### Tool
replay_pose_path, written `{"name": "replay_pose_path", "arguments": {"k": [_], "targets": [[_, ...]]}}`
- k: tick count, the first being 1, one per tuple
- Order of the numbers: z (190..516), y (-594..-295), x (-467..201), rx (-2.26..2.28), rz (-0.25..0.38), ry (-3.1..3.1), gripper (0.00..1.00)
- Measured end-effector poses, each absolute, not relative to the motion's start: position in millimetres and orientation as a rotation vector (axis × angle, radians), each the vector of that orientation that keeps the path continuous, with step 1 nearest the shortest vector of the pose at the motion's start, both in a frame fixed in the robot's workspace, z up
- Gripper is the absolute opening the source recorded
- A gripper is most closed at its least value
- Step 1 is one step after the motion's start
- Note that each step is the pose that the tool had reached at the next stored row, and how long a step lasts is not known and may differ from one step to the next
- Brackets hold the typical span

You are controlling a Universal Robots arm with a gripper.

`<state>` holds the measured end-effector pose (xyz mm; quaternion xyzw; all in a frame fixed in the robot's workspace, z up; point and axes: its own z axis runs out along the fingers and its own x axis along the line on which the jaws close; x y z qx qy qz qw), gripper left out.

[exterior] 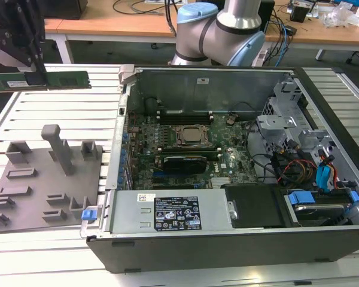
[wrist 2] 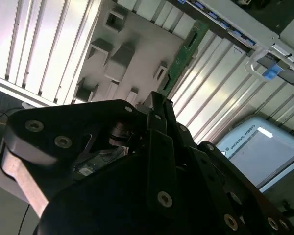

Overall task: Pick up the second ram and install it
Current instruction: 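Pick up the second ram and move it above second insertion slot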

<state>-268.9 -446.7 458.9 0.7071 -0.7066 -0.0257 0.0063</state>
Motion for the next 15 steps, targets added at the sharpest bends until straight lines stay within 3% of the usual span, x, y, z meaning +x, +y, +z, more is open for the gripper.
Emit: {"name": "replay_pose_path", "arguments": {"k": [15], "targets": [[458.9, -446.7, -222.1, 2.211, -0.084, -2.209, 0.14]]}}
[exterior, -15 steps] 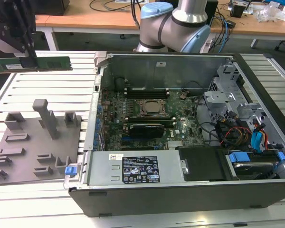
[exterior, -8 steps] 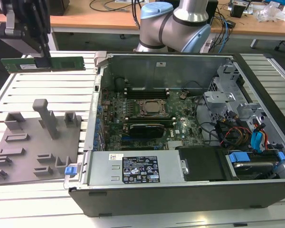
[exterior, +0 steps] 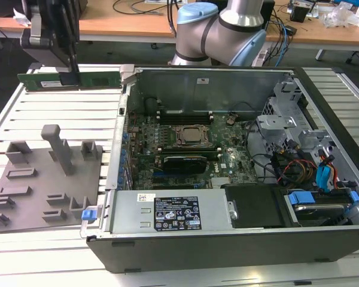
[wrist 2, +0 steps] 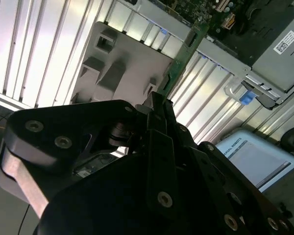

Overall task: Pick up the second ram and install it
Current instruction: 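Pick up the second ram and move it above second insertion slot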

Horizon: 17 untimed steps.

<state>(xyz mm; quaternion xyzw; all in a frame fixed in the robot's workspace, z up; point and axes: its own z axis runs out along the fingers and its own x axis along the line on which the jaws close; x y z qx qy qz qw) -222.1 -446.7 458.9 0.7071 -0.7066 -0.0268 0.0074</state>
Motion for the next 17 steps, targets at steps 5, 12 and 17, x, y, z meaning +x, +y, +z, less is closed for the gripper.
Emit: {"name": "replay_pose_path", "arguments": {"k": [5, 12, 17], "targets": [[458.8, -446.7, -205.9, 2.210, -0.086, -2.208, 0.14], [455.0, -446.7, -181.0, 2.207, -0.092, -2.205, 0.14], [448.7, -446.8, -162.7, 2.208, -0.113, -2.206, 0.14]]}}
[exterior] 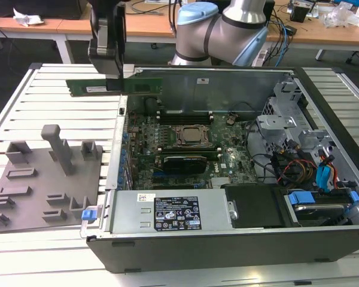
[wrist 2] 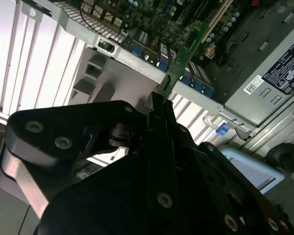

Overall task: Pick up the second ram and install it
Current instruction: 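Pick up the second ram and move it above second insertion slot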

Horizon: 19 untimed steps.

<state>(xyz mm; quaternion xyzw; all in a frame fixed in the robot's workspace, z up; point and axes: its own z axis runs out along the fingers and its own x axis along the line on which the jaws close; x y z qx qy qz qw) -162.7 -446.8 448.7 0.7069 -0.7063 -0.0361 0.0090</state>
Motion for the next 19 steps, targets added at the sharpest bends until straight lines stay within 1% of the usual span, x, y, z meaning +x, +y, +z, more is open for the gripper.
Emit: {"name": "replay_pose_path", "arguments": {"k": [2, 4, 19], "targets": [[447.4, -446.7, -160.5, 2.213, -0.152, -2.234, 0.14], [445.9, -446.7, -159.2, 2.194, -0.164, -2.263, 0.14], [434.8, -446.7, -131.1, 2.190, -0.171, -2.260, 0.14]]}}
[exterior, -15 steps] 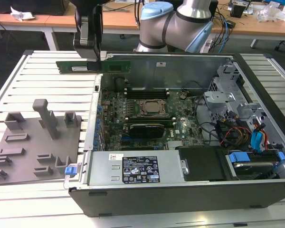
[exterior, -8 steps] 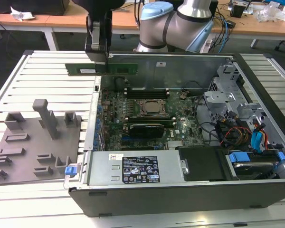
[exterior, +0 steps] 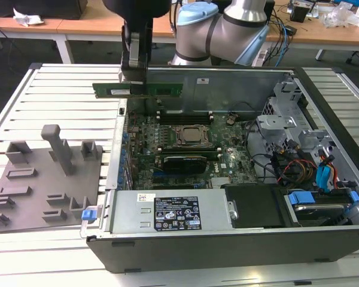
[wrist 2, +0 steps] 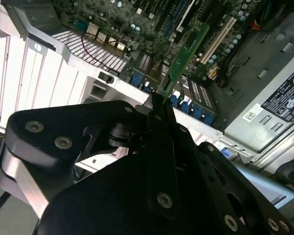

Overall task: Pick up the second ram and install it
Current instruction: 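Pick up the second ram and move it above second insertion slot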

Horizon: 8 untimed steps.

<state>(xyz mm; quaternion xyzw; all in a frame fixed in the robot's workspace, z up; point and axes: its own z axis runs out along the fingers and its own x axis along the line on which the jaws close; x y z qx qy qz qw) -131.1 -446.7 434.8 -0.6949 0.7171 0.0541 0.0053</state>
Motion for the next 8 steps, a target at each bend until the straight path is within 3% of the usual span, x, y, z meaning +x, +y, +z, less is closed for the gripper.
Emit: {"name": "replay_pose_path", "arguments": {"k": [8], "targets": [[430.2, -446.5, -114.0, -2.177, 0.173, 2.247, 0.14]]}}
